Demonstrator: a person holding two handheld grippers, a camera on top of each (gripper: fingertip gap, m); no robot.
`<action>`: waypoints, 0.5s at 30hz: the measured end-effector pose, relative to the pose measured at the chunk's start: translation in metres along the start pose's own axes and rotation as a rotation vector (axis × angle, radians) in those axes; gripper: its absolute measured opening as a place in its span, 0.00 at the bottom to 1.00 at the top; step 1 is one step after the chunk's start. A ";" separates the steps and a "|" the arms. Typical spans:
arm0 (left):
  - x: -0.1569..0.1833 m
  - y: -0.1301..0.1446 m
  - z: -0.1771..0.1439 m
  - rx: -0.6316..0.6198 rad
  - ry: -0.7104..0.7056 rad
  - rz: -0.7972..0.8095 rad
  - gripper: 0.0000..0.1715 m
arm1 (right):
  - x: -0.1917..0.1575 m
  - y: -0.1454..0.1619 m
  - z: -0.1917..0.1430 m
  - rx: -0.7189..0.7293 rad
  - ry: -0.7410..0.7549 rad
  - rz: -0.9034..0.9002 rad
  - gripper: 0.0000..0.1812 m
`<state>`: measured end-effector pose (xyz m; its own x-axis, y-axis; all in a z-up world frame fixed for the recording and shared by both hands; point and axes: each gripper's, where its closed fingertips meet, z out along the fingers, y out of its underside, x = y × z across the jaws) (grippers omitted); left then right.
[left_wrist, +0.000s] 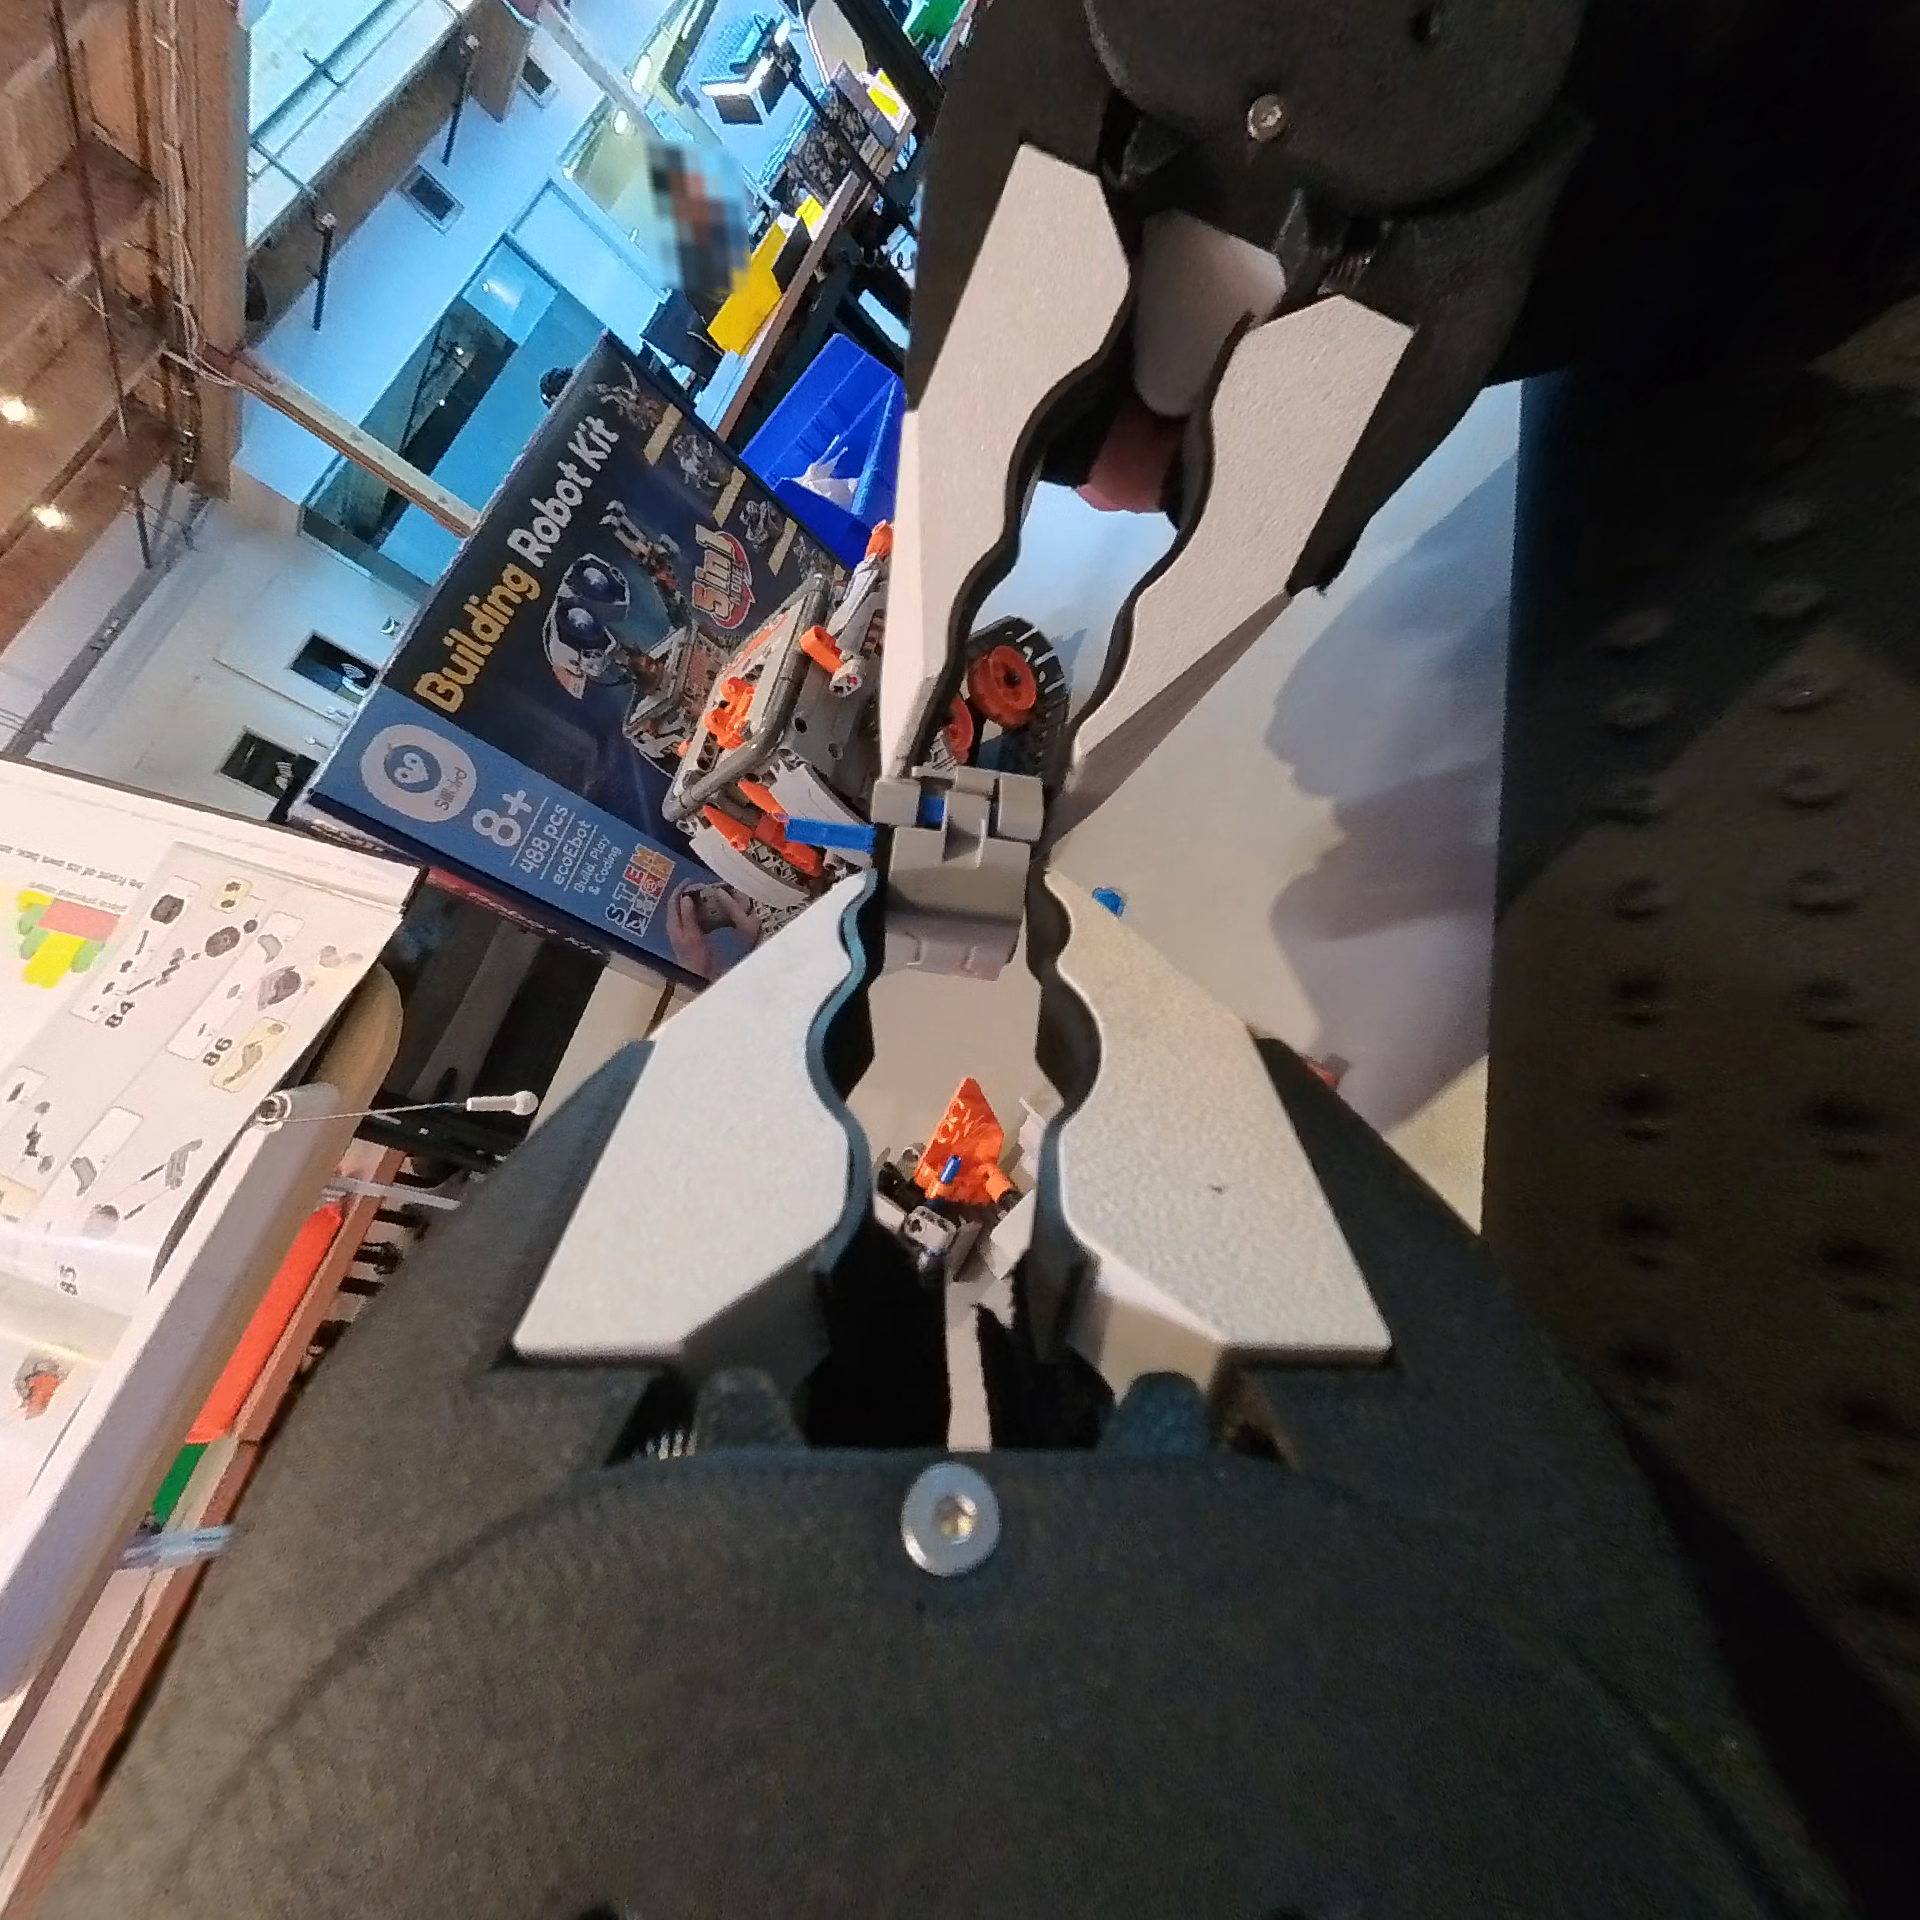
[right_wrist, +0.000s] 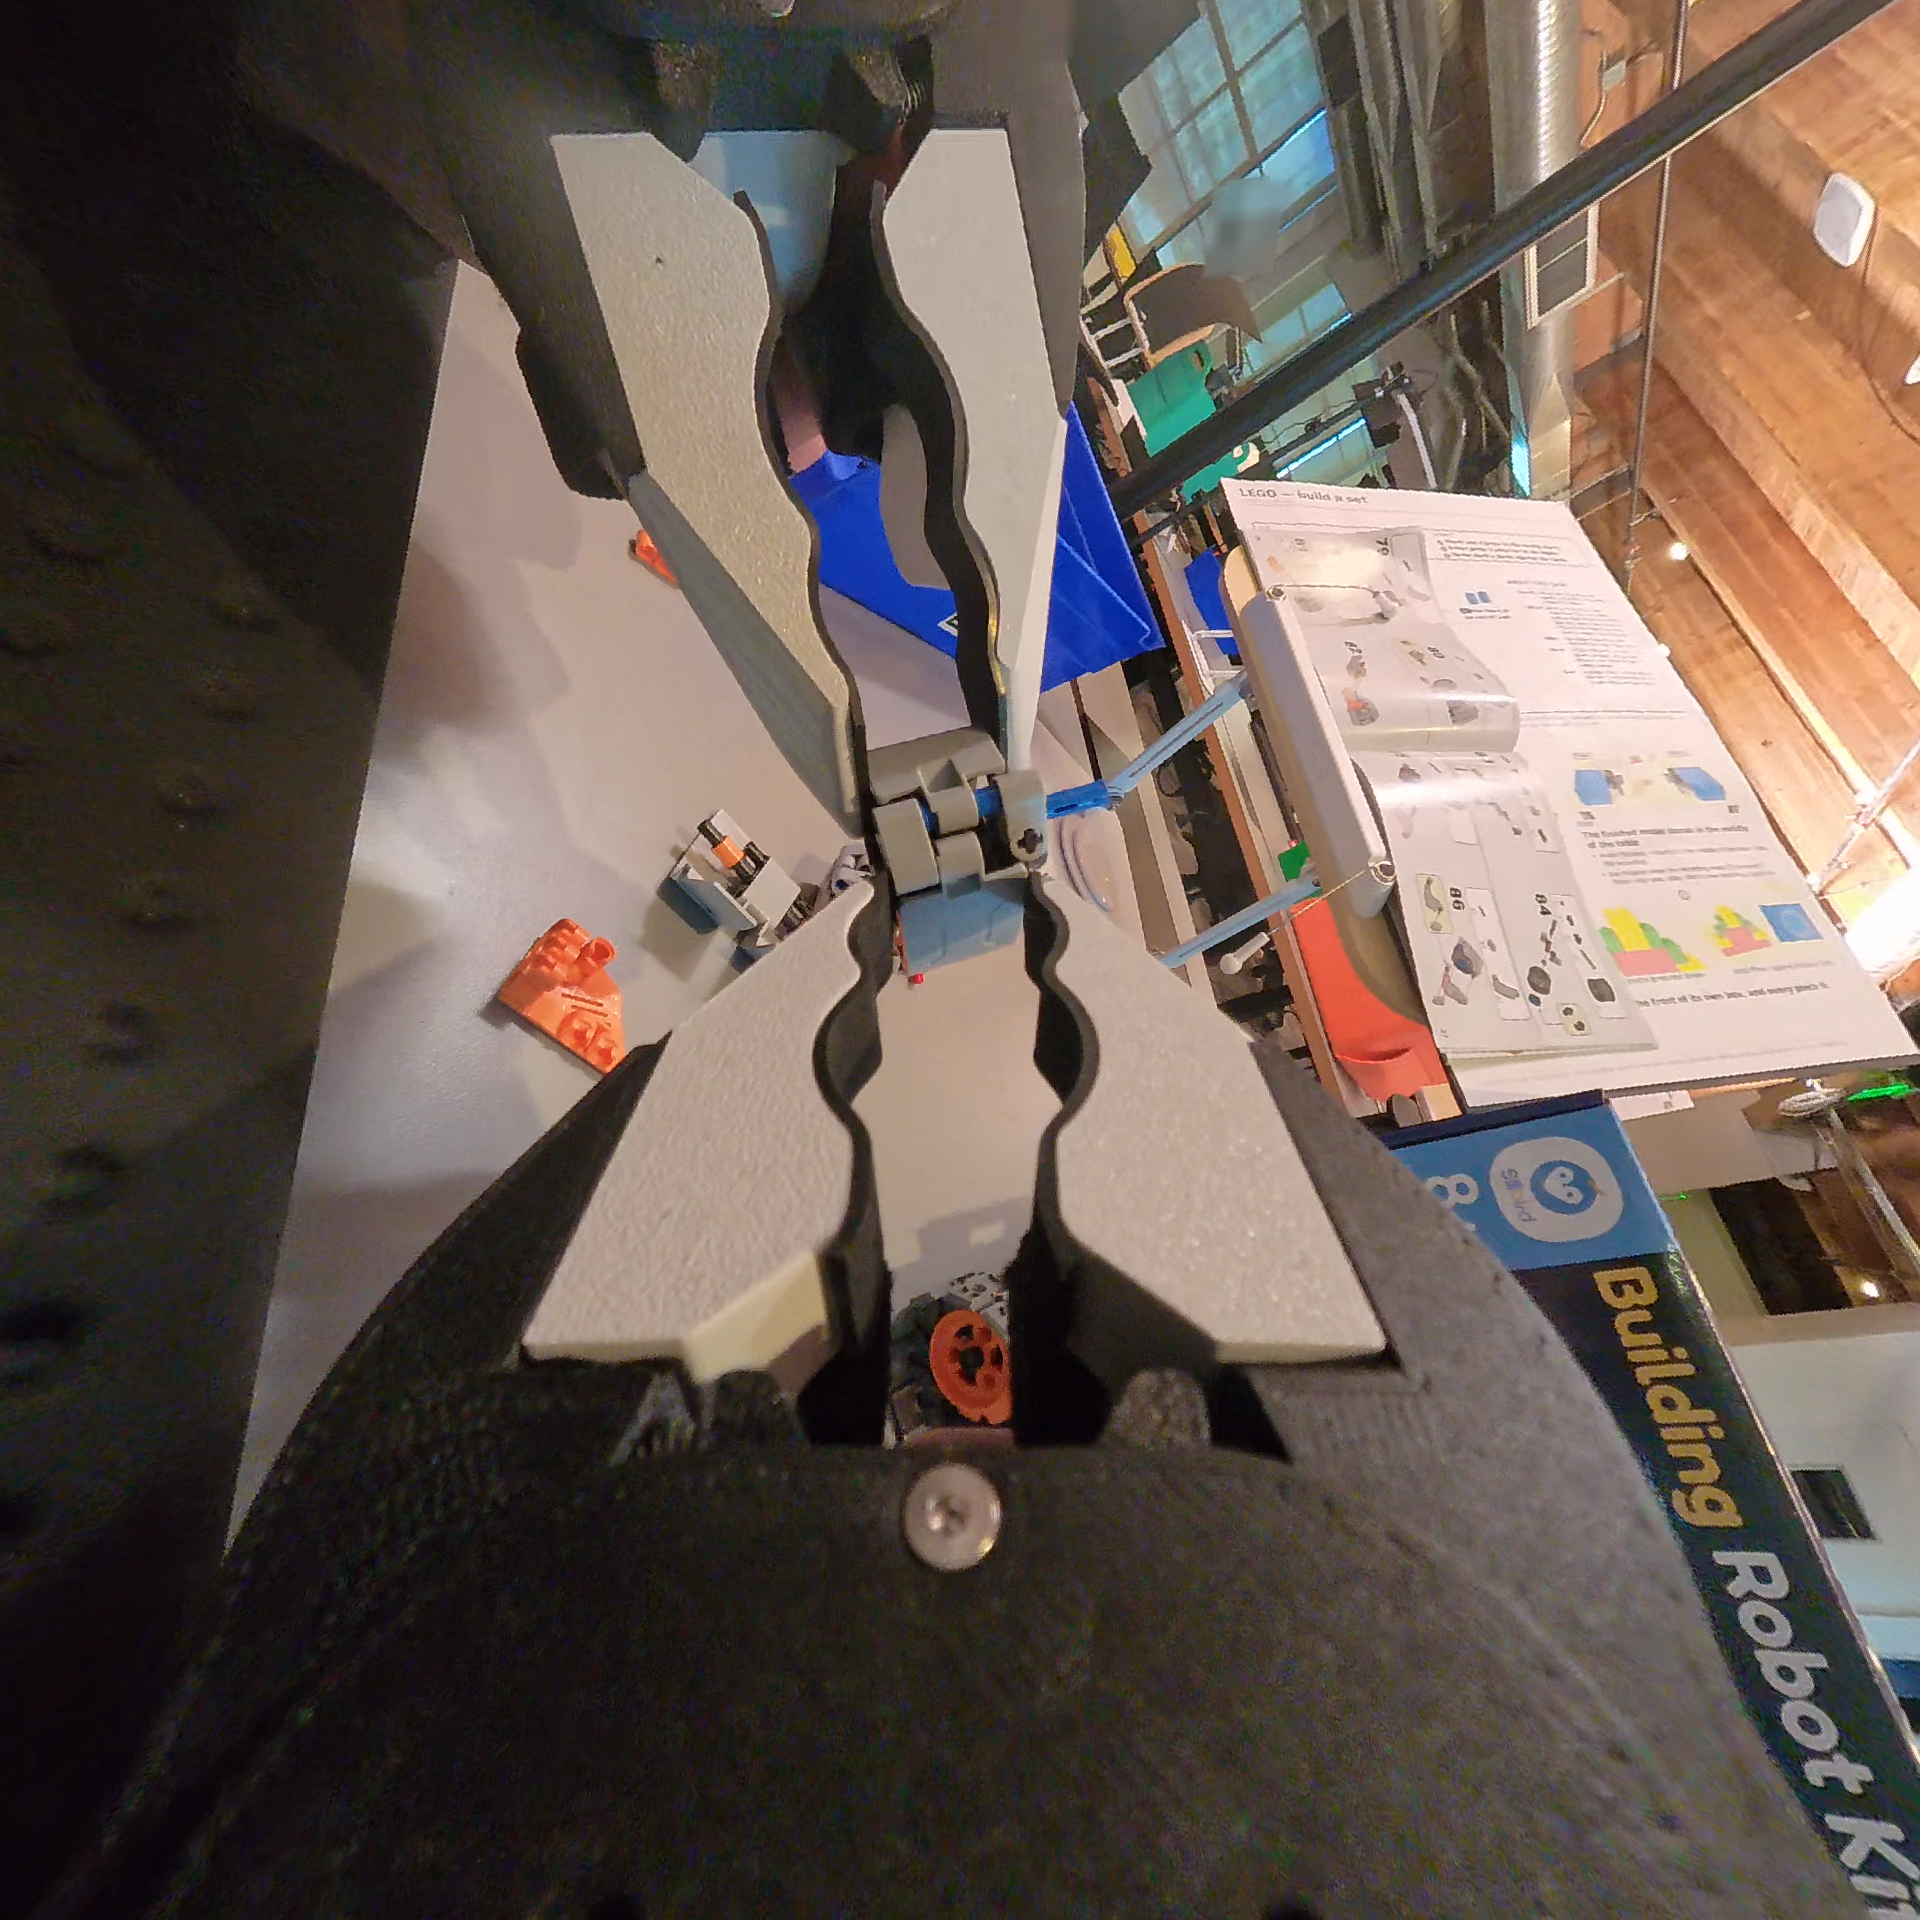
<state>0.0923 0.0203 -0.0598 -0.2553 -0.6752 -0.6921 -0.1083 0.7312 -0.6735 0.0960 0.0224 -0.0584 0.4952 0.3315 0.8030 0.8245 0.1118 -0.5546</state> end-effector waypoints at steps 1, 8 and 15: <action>0.000 0.000 0.000 0.003 0.002 -0.006 0.14 | 0.000 0.000 0.000 0.002 0.000 0.003 0.12; -0.002 -0.003 -0.001 0.025 0.007 -0.041 0.14 | 0.003 -0.002 -0.002 0.018 0.004 0.026 0.12; -0.002 -0.006 -0.003 0.053 0.027 -0.081 0.14 | 0.004 -0.005 -0.004 0.043 -0.009 0.055 0.12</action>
<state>0.0906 0.0174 -0.0534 -0.2736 -0.7285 -0.6280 -0.0792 0.6678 -0.7401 0.0949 0.0196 -0.0517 0.5367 0.3468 0.7692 0.7834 0.1337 -0.6069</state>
